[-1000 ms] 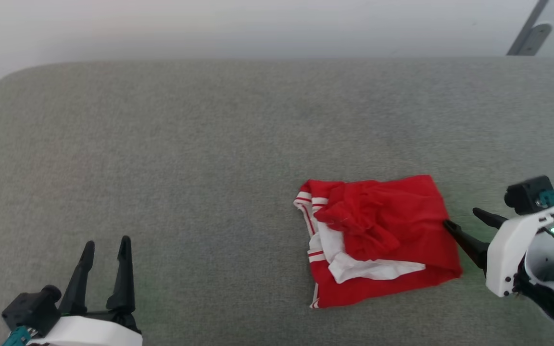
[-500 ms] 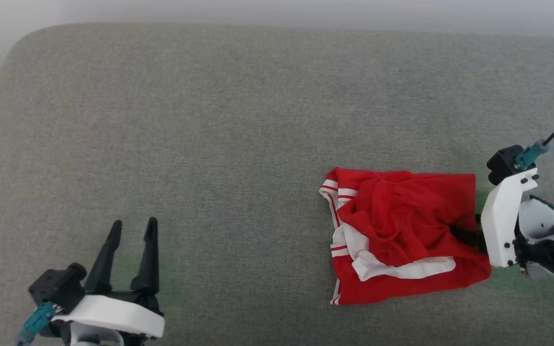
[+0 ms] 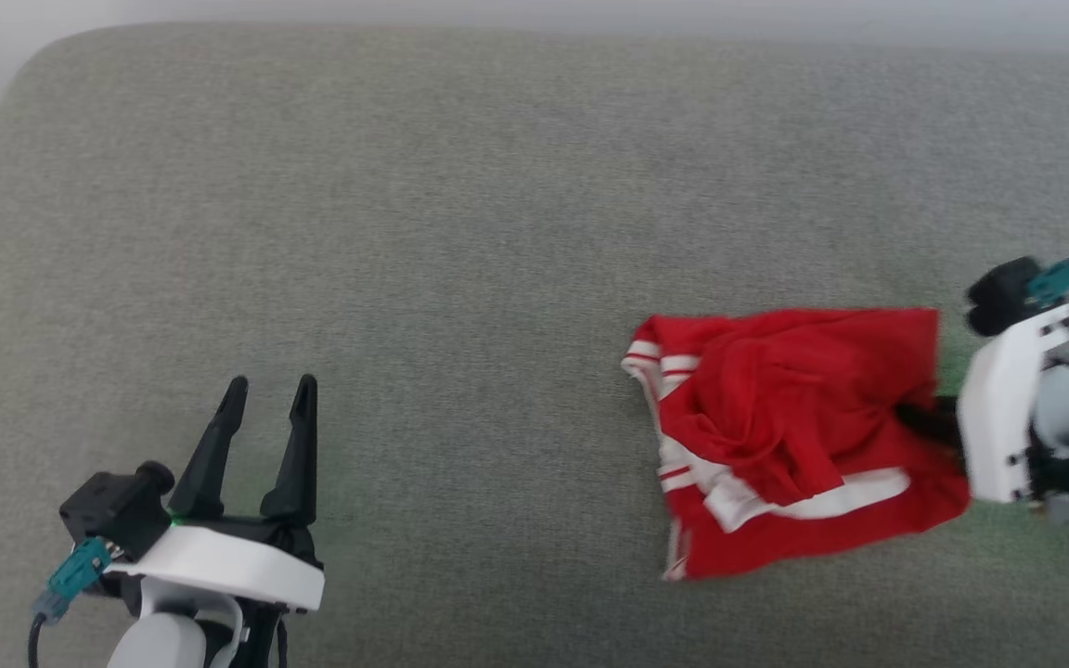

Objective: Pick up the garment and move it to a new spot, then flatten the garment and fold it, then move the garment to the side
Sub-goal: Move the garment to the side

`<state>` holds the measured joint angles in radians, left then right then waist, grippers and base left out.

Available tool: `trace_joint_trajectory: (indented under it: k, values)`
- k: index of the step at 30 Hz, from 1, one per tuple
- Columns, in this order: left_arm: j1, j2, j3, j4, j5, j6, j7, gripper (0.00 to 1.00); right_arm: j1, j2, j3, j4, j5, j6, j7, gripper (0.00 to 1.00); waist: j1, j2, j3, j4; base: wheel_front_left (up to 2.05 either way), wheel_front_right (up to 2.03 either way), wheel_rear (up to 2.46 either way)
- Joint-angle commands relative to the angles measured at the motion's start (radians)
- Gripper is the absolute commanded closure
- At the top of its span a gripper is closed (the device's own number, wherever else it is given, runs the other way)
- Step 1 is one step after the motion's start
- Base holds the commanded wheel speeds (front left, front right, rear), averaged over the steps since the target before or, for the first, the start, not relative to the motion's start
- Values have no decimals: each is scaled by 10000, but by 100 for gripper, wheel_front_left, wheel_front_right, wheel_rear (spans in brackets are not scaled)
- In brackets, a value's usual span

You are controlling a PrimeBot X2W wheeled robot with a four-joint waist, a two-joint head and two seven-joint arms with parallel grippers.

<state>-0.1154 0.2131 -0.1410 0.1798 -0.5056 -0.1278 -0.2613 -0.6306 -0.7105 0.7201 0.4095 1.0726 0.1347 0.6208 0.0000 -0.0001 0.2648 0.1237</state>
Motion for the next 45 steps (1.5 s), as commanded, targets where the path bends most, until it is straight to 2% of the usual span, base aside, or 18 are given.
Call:
trace_joint_trajectory:
  k: [1, 11, 22, 34, 41, 45]
  values:
    - [-245, 48, -88, -82, -25, -32, -50, 0, -60, -417, -136, 137, -71, -73, -109, 100, 0, 1, 30, -150, 0, 0, 0]
    - [-1254, 301, -811, -267, 124, -32, -50, 0, -799, -1353, -801, 211, -283, -43, -664, 100, 0, 1, 333, -987, 0, 0, 0]
    - [-2751, 514, -1937, -235, 198, -32, -49, 0, -1816, -2122, -1281, 1163, -863, -43, -1525, 100, 0, 1, 1047, -1922, 0, 0, 0]
    - [-4138, 773, -3165, -65, 93, -32, -49, 0, -3116, -2322, -1374, 2586, -1898, -43, -2742, 100, 0, 1, 1866, -2696, 0, 0, 0]
    - [-4811, 787, -3764, 0, 88, -32, -49, 0, -3799, -2327, -1217, 3707, -2969, -43, -3477, 100, 0, 1, 2306, -2871, 0, 0, 0]
    - [-5058, 787, -3948, -16, 106, -33, -49, 0, -4158, -2125, -1160, 4386, -3566, -43, -3997, 100, 0, 1, 2529, -2879, 0, 0, 0]
